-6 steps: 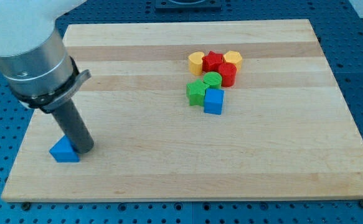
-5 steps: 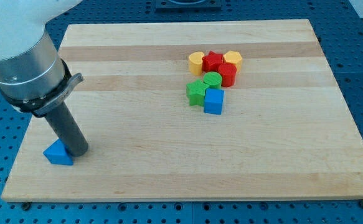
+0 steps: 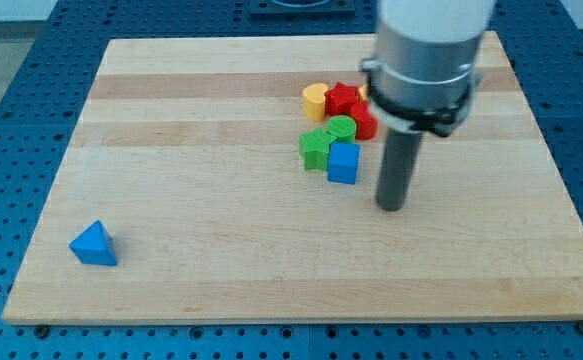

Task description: Slide the cube close to the triangle

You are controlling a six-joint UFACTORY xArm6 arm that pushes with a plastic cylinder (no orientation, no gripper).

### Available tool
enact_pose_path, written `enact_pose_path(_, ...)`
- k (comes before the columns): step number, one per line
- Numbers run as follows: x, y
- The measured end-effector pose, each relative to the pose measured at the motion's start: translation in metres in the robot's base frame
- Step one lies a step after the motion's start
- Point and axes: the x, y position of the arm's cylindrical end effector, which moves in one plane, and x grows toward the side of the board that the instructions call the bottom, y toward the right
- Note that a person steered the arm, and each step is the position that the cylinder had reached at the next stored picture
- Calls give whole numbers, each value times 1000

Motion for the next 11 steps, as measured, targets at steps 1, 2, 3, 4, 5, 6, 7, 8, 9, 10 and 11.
enact_pose_path(1, -25, 27)
enact_pose_path(2, -45, 22)
enact_pose_path(3, -49, -3)
enact_pose_path(4, -49, -23)
enact_pose_path(5, -49, -50)
enact_pose_path(6, -49, -80)
enact_pose_path(7, -42, -107)
enact_pose_path(8, -23, -128)
enact_pose_path(9, -5, -142)
enact_pose_path(10, -3, -173)
enact_pose_path(11, 6, -200)
